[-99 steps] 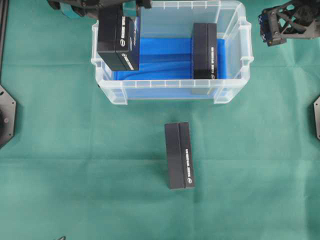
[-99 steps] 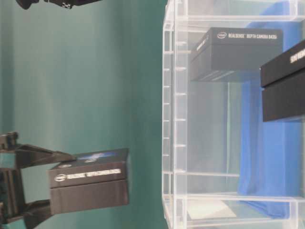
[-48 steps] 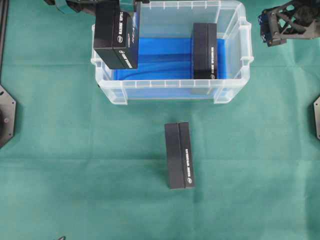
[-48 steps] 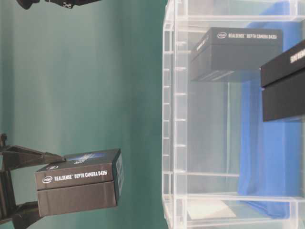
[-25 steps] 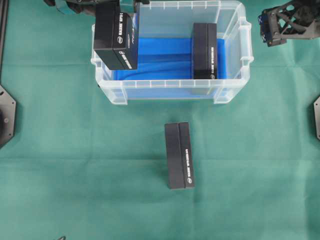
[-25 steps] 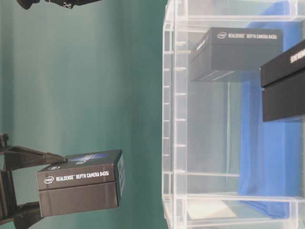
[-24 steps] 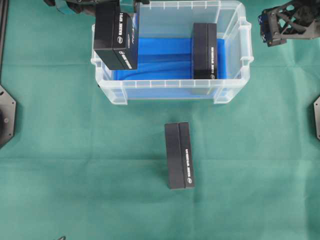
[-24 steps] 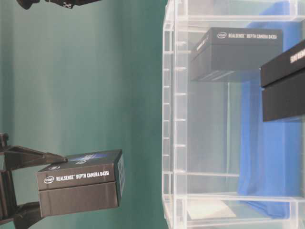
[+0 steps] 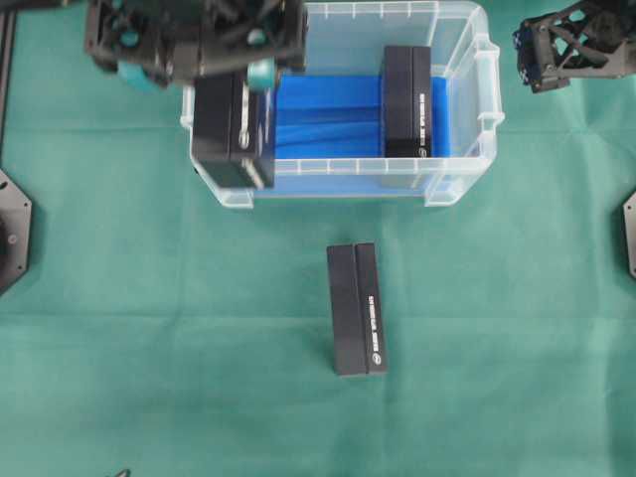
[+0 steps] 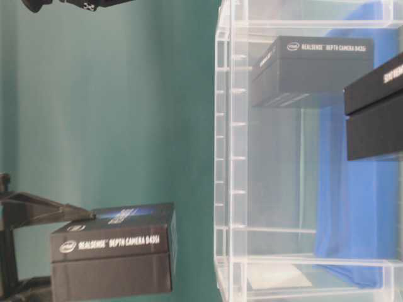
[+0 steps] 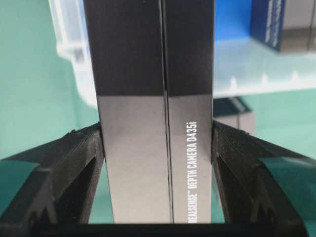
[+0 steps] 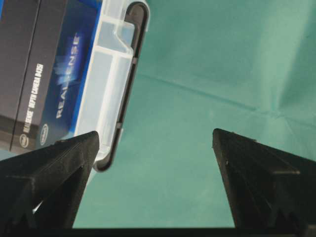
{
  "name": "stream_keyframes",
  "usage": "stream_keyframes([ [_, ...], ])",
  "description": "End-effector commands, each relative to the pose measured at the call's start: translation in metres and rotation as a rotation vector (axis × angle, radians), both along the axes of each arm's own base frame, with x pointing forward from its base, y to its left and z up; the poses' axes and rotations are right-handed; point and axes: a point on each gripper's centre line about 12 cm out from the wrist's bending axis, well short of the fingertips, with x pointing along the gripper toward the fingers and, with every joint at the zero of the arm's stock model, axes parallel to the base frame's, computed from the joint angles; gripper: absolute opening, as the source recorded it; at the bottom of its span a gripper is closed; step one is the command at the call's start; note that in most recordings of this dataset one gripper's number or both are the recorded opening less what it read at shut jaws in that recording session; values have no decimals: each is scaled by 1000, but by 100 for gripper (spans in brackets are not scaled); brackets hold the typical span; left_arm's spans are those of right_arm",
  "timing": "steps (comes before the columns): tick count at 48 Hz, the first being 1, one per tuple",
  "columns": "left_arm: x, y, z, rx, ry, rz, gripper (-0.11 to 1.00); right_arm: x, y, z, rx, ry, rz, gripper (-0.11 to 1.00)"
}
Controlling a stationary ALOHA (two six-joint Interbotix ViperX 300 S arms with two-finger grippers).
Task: Take out the box from the case.
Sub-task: 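Carry the box pair forward and lower it onto the table left of center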
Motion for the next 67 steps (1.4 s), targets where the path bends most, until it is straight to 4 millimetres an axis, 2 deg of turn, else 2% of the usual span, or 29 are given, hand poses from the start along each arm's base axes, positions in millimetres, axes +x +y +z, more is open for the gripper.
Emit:
stream_keyframes([
  [1, -10, -17, 17, 2, -55, -7, 62, 0, 0, 6, -14, -18, 5, 93],
  [21, -9, -91, 12, -49, -69, 5, 61, 0, 0, 6, -17, -15, 15, 93],
  [39, -14, -150, 7, -91, -73, 12, 61, 0, 1, 6, -17, -15, 20, 93],
  [44, -16, -156, 7, -88, -71, 10, 61, 0, 1, 6, -17, -15, 20, 93],
  [56, -14, -155, 5, -66, -75, 11, 62, 0, 2, 6, -14, -17, 18, 93],
  [67, -12, -154, -6, -37, -47, 14, 61, 0, 2, 6, -12, -16, 18, 93],
])
